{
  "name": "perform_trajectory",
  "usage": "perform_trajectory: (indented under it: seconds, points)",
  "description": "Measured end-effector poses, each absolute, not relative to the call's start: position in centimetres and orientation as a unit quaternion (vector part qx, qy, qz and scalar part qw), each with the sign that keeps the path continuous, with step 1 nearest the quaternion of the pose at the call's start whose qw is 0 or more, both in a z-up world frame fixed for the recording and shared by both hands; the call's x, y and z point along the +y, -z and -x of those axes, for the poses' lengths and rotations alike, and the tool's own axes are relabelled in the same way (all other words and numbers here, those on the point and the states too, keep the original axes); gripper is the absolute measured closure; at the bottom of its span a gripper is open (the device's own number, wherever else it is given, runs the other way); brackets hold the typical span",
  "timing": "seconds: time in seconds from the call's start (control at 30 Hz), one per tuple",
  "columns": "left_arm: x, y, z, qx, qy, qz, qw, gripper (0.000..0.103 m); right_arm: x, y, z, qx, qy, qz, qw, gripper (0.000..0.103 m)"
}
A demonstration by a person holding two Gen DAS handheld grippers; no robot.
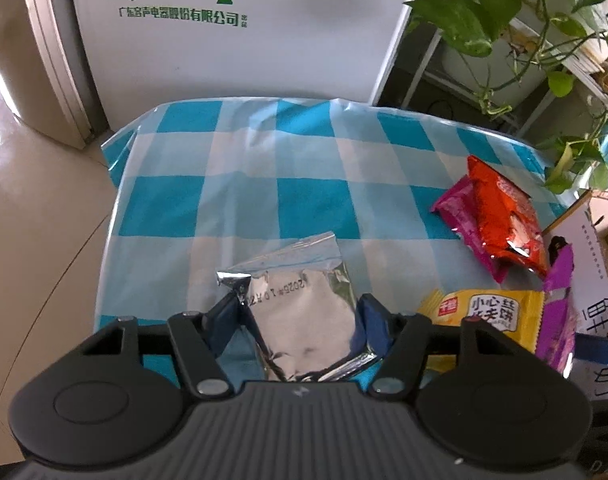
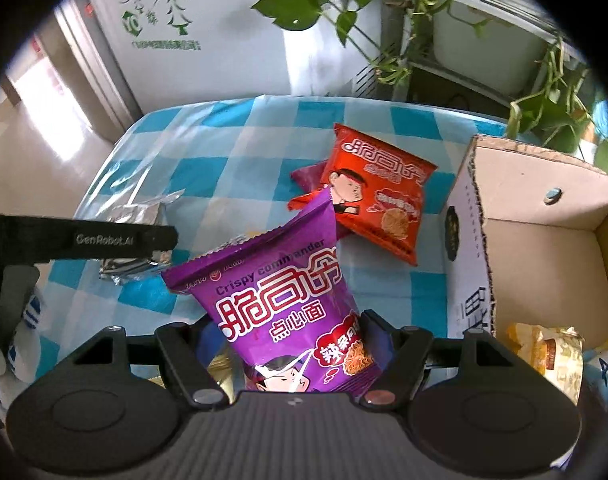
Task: Organize snacks
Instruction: 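Grasp the silver foil pack with the left tool while the right tool grasps the purple Crispy commander bag, then lift the silver pack with the left tool while the right tool carries the purple bag to the box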
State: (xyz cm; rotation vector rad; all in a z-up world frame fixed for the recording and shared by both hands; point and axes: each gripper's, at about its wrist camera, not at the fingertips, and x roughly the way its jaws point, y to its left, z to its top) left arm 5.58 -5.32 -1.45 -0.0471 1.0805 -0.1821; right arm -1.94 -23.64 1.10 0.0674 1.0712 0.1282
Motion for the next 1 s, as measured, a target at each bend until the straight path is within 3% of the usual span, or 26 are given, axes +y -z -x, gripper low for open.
perform_trajectory:
  seconds: [0.07, 0.2, 0.33, 0.4, 0.57, 1.0]
  points:
    - [-5.2, 1.5, -5.6, 0.511, 0.083, 0.022, 0.855, 0.038, -23.9, -0.9, 1.9, 0.515, -0.055, -0.031, 0.855, 0.025]
    - [-5.8, 1.9, -5.9, 0.517, 0.070, 0.010, 0.853, 0.014, -24.1, -0.1, 1.7, 0.534, -0.043, -0.039, 0.843, 0.025]
    - [-6.5, 2.5, -5.9, 0.512, 0.059, -0.011, 0.857, 0.008, -24.3, 0.3, 1.7, 0.539, -0.036, -0.048, 0.840, 0.025]
    - [-6.6, 2.6, -5.7, 0.508, 0.057, -0.015, 0.859, 0.009, -24.5, 0.3, 1.7, 0.538, -0.036, -0.055, 0.840, 0.025]
    - [-6.0, 2.0, -5.5, 0.491, 0.060, -0.013, 0.869, 0.040, -24.4, 0.0, 1.9, 0.535, -0.037, -0.054, 0.843, 0.025]
    - [-5.2, -0.3, -4.7, 0.464, 0.082, 0.017, 0.882, 0.041, -25.0, -2.4, 2.7, 0.496, -0.038, -0.079, 0.864, 0.025]
